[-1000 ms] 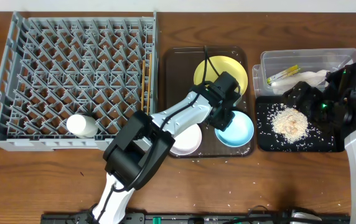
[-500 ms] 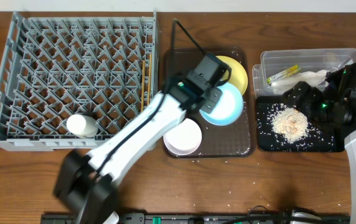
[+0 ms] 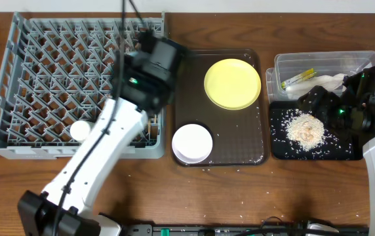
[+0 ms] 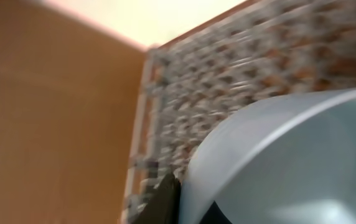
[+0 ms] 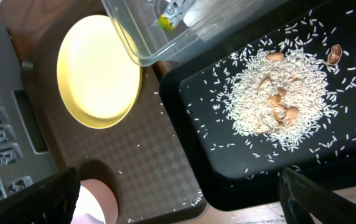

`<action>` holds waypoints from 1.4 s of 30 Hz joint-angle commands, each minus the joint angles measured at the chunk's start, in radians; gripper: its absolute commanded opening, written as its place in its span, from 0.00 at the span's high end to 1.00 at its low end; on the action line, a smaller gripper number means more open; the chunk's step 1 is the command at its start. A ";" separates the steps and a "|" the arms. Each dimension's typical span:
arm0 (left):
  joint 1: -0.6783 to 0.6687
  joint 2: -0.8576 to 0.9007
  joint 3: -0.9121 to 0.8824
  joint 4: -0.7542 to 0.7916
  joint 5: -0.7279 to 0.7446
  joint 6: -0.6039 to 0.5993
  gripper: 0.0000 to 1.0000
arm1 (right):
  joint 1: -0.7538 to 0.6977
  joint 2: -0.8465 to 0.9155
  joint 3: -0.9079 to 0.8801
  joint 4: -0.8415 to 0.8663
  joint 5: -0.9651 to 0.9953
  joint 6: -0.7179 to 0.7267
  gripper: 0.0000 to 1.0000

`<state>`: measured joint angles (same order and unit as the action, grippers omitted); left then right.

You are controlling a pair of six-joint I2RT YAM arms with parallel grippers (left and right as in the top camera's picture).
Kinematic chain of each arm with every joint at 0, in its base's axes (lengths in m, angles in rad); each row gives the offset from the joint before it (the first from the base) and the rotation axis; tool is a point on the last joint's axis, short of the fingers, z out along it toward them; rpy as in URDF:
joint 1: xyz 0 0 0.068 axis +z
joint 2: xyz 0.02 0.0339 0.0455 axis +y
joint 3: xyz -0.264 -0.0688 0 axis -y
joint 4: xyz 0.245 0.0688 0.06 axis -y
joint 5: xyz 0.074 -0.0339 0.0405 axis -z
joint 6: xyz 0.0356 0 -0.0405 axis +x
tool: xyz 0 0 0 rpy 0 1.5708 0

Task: Sort waste into correct bins and load items into the dishwasher
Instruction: 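Lift the light-blue bowl with left gripper and carry it into the rack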

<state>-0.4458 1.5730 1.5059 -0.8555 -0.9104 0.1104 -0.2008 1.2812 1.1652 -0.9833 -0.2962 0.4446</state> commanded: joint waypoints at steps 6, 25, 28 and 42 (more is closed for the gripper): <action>0.189 0.064 -0.032 0.106 -0.126 0.016 0.93 | -0.003 0.002 0.000 -0.001 -0.007 0.003 0.01; 0.191 0.319 -0.037 -0.128 -0.263 -0.361 0.93 | -0.003 0.002 0.000 -0.001 -0.007 0.003 0.01; 0.189 0.319 -0.053 -0.131 -0.216 -0.383 0.93 | -0.003 0.002 0.000 -0.001 -0.007 0.003 0.01; 0.138 0.319 -0.122 -0.139 -0.201 -0.419 0.93 | -0.003 0.002 0.000 -0.001 -0.007 0.003 0.01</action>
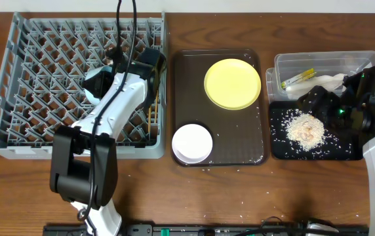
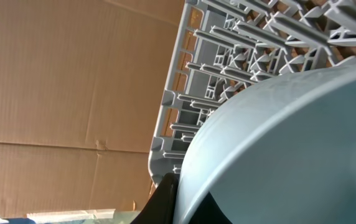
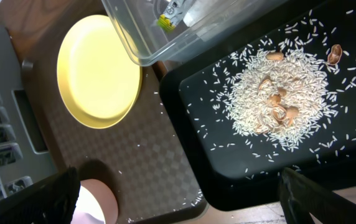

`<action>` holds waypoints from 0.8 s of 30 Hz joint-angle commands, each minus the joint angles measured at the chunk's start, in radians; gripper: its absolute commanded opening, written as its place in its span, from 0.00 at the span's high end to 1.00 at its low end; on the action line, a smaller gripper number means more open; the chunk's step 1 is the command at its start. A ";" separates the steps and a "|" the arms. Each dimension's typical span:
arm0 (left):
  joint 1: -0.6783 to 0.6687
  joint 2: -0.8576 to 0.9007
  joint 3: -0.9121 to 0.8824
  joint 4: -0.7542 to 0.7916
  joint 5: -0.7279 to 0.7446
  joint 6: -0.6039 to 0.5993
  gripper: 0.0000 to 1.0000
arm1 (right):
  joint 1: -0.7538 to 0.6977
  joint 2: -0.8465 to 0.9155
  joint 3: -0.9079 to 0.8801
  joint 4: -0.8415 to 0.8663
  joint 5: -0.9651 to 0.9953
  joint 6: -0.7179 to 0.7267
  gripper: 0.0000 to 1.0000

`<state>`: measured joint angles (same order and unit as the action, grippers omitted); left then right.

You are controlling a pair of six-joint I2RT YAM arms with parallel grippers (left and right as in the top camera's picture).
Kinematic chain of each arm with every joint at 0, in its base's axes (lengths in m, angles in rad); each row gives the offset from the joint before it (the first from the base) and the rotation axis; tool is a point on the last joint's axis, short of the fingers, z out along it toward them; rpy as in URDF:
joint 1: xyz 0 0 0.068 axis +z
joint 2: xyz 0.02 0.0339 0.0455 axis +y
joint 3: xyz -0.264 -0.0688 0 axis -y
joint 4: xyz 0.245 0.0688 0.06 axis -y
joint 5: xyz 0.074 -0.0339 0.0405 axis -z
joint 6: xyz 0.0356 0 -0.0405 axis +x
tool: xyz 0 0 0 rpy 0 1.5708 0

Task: Sort waste into correct bins and load items into the dishwasher
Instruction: 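Lift the light-blue bowl with left gripper and carry it into the rack, then set the light-blue bowl upright in the rack and release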

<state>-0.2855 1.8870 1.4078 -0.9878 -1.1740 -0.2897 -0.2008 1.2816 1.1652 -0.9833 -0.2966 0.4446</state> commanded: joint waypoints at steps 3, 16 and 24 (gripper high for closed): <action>-0.044 0.005 -0.024 -0.014 0.026 -0.019 0.93 | -0.003 0.001 0.000 -0.001 -0.006 0.003 0.01; -0.056 0.005 -0.024 0.066 -0.159 -0.019 0.92 | -0.003 0.001 0.000 -0.001 -0.007 0.003 0.01; -0.056 0.008 -0.024 0.154 -0.226 -0.014 0.93 | -0.003 0.001 0.000 -0.001 -0.006 0.003 0.01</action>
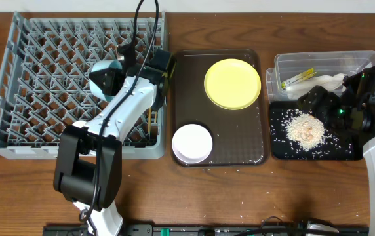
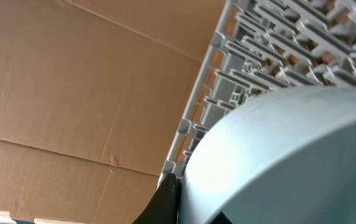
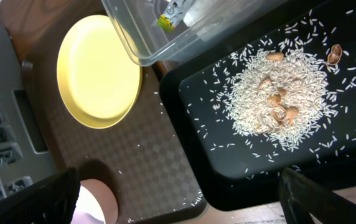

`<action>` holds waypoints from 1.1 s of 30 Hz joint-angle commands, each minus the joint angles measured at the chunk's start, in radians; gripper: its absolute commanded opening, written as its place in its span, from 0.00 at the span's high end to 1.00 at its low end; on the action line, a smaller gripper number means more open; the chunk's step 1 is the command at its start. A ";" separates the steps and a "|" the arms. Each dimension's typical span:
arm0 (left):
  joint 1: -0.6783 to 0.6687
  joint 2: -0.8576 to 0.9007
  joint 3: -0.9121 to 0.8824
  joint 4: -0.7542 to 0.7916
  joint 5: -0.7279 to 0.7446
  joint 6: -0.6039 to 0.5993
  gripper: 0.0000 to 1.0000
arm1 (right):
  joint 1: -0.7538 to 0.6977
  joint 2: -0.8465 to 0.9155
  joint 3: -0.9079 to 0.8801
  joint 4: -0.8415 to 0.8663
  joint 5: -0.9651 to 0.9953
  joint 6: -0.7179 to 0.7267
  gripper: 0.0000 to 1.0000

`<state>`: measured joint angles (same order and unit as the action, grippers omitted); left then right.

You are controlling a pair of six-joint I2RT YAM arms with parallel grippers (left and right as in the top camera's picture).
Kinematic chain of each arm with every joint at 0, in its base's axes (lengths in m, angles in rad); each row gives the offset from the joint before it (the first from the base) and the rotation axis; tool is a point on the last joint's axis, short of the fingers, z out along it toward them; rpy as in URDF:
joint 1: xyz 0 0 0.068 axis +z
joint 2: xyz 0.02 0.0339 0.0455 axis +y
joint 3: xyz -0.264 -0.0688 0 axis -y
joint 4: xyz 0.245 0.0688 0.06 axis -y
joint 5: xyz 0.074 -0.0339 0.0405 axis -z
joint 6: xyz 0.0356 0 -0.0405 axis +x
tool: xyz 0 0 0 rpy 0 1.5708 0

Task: Sort waste into correct bins and load items into the dishwasher
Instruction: 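Set the light-blue bowl upright in the rack and release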

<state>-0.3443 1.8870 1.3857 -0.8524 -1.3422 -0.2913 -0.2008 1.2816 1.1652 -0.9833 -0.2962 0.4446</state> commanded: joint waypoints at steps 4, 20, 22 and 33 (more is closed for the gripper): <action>0.013 0.026 -0.002 0.037 -0.058 -0.010 0.92 | -0.003 0.001 0.000 -0.001 -0.007 0.003 0.01; 0.013 0.093 -0.002 0.058 0.026 -0.010 0.89 | -0.003 0.001 0.000 -0.001 -0.007 0.003 0.01; 0.010 0.093 -0.002 0.057 0.026 -0.010 0.84 | -0.003 0.001 0.000 -0.001 -0.007 0.003 0.01; -0.061 0.088 -0.002 0.050 0.065 -0.009 0.47 | -0.003 0.001 0.000 -0.001 -0.007 0.003 0.01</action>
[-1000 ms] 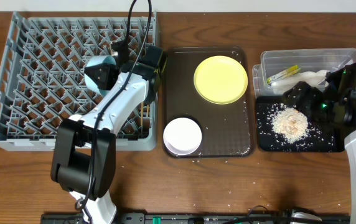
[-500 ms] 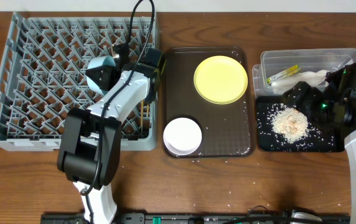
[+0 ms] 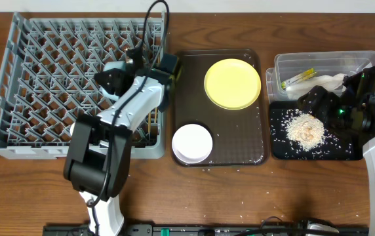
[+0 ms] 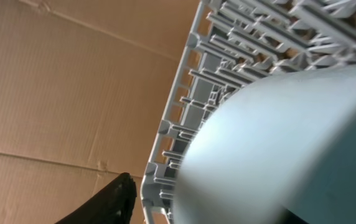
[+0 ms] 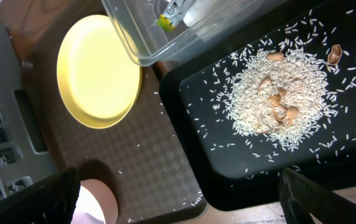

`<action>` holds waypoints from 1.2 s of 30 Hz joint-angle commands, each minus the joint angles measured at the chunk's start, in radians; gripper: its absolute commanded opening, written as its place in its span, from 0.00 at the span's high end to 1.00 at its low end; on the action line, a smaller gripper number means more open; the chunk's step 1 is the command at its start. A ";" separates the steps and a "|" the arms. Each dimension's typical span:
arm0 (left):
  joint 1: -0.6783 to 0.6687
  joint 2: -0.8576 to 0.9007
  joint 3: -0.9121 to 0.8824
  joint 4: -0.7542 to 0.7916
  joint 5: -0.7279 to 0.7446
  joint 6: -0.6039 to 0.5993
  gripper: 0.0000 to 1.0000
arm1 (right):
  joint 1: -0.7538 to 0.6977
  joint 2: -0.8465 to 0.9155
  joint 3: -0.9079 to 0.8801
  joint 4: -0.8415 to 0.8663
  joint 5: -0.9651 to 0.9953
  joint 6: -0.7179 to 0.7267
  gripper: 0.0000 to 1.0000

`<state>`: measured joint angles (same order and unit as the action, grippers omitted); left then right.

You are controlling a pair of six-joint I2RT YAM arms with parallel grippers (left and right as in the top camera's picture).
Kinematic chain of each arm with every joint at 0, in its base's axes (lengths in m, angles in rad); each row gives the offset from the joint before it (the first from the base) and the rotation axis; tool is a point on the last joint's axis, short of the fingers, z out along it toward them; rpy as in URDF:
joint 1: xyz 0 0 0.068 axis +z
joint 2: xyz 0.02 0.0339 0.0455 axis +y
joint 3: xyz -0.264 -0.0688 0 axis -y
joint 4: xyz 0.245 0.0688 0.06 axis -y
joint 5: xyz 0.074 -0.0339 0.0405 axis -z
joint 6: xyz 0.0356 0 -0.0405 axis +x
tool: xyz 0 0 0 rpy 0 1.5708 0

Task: Sort waste into correct bins and load items into the dishwasher
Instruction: 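Set the light-blue bowl upright in the rack and release, then reach left gripper to the white bowl on the brown tray and grasp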

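A pale blue bowl (image 4: 277, 137) fills the left wrist view, resting against the tines of the grey dish rack (image 3: 37, 78). From overhead the bowl (image 3: 109, 83) sits in the rack's right part, by my left gripper (image 3: 117, 78). That gripper is open: its one visible finger (image 4: 112, 199) stands off the bowl's rim with rack showing between; the other finger is hidden behind the bowl. My right gripper (image 5: 181, 199) hangs open and empty over the edge of the black bin (image 5: 259, 168).
A brown tray (image 3: 240, 144) holds a yellow plate (image 3: 233, 83) and a white bowl (image 3: 192, 143). The black bin (image 3: 345, 147) holds rice and nut shells. Behind it a clear bin (image 3: 292, 63) holds a wrapper. Thin wooden sticks (image 3: 151, 121) lie in the rack.
My left gripper's finger was against the blue bowl's rim; now it stands apart from it, the gripper open and the bowl left in the rack. The right arm has not moved.
My left arm was high over the rack's right side, shut on the blue bowl. Then it was lower over the rack with the bowl still held, then near the rack's upper right. Now the bowl rests among the tines, let go. The right arm stayed still.
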<state>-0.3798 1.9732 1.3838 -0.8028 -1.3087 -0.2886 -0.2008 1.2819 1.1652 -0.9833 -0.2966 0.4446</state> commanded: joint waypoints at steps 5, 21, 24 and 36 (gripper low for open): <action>-0.054 -0.002 0.001 -0.019 0.077 -0.008 0.37 | -0.003 0.001 0.000 -0.001 -0.006 0.003 0.01; -0.139 -0.274 0.037 0.005 0.612 0.006 0.23 | -0.003 0.001 0.000 -0.001 -0.006 0.003 0.01; -0.139 -0.375 0.037 -0.005 0.854 0.006 0.33 | -0.003 0.001 0.000 -0.001 -0.007 0.003 0.01; -0.230 -0.391 -0.042 -0.073 1.379 -0.009 0.92 | -0.003 0.001 0.000 -0.001 -0.006 0.003 0.01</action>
<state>-0.5575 1.5455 1.3907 -0.8742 -0.0620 -0.2924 -0.2008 1.2819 1.1652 -0.9833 -0.2966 0.4446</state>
